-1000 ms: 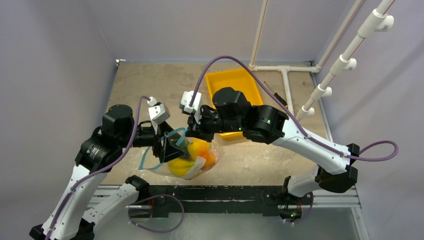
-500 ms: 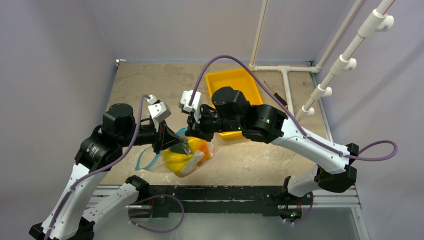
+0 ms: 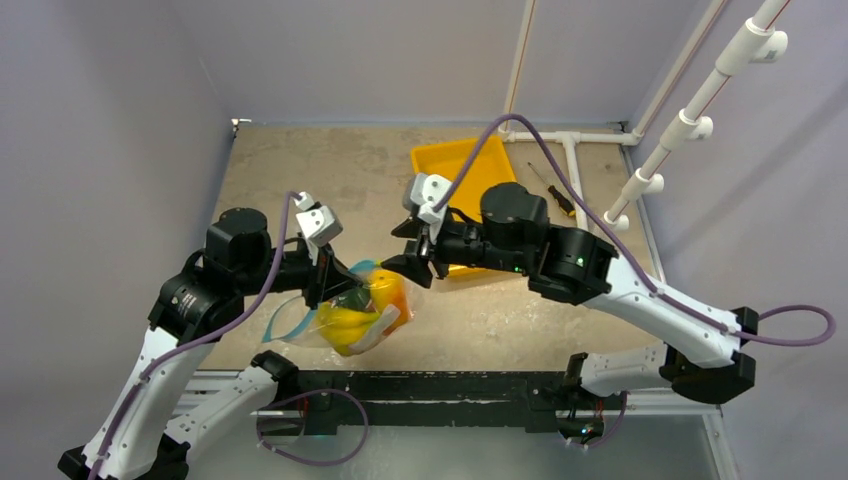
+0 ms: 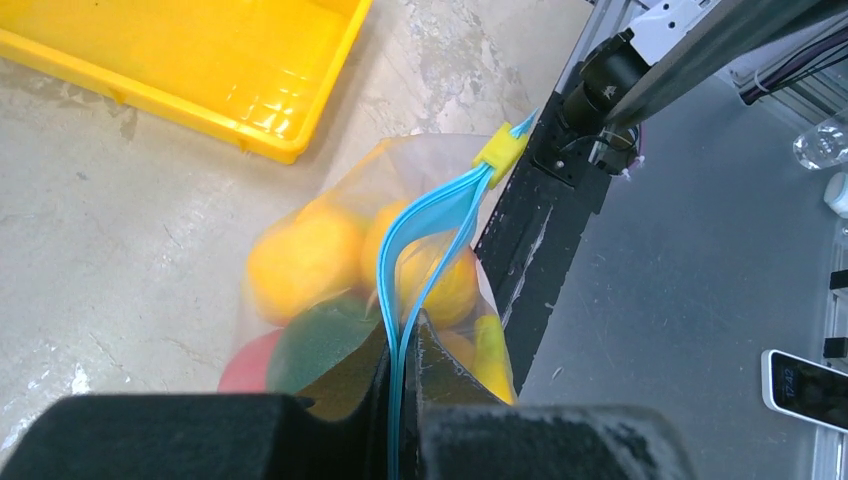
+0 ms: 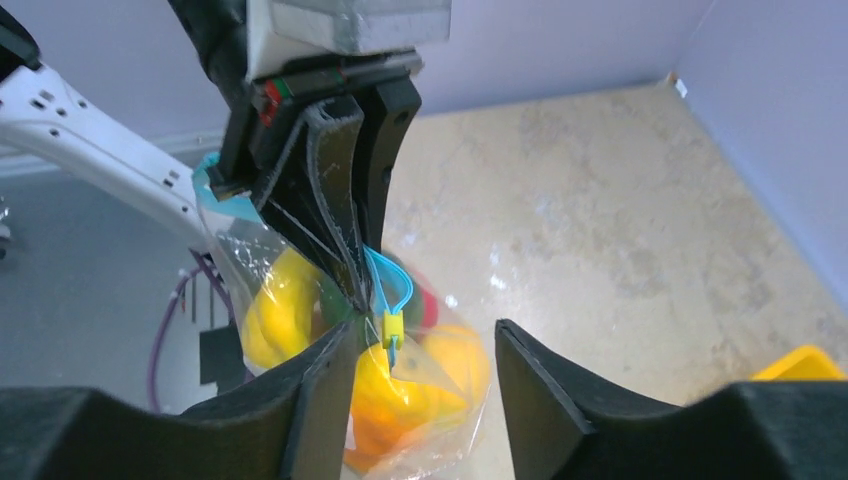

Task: Place the food in the zip-top bag and seal the zipper
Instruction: Adjust the zipper food storage bag at the center of the board.

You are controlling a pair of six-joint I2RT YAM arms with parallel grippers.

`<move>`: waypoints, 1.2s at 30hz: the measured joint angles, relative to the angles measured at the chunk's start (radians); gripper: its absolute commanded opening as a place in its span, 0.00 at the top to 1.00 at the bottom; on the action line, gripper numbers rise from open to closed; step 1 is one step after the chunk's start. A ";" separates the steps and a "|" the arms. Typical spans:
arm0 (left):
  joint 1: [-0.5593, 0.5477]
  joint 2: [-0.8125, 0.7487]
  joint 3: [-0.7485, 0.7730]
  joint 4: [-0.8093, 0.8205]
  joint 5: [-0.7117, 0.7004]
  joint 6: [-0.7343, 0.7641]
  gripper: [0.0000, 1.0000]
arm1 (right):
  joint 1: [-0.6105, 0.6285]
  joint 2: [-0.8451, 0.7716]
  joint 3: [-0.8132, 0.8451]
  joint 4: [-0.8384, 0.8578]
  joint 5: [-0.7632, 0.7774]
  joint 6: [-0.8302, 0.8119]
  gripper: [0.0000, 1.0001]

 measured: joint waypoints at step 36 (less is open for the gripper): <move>0.000 -0.012 0.081 -0.003 0.140 -0.002 1.00 | -0.002 -0.167 -0.480 0.651 -0.276 -0.023 0.52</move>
